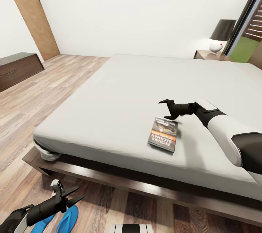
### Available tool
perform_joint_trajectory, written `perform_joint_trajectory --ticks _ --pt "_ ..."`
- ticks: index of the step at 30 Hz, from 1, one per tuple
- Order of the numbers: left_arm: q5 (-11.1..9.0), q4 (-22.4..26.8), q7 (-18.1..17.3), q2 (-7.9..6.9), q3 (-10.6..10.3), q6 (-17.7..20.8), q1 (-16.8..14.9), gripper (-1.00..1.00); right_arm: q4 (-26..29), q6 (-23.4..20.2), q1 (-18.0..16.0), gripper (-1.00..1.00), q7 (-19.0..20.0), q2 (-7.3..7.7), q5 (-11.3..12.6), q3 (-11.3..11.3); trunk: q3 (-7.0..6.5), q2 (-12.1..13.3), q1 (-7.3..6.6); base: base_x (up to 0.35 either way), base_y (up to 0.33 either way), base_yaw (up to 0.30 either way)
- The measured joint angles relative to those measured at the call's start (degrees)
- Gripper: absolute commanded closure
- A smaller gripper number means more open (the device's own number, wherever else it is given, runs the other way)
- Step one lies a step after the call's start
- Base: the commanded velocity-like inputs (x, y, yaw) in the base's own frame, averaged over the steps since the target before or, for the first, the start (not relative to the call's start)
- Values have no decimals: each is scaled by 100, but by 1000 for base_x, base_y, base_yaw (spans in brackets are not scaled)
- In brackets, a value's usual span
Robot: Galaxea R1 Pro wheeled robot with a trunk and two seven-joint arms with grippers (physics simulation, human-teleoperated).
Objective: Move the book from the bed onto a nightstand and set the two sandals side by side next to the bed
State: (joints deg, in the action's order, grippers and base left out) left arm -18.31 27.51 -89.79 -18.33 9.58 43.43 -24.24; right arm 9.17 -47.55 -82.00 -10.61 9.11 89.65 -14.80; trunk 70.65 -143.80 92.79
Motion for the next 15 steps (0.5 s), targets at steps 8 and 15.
perform_joint_trajectory --ticks 8,15 --pt "-1 -1 1 -3 -1 0 0 -100 0 2 -2 -100 1 0 31 7 0 0 0 0 28 0" --pt "-2 -2 1 -3 -1 9 -1 -100 -1 0 0 -100 0 -1 19 0 0 0 0 0 5 0"
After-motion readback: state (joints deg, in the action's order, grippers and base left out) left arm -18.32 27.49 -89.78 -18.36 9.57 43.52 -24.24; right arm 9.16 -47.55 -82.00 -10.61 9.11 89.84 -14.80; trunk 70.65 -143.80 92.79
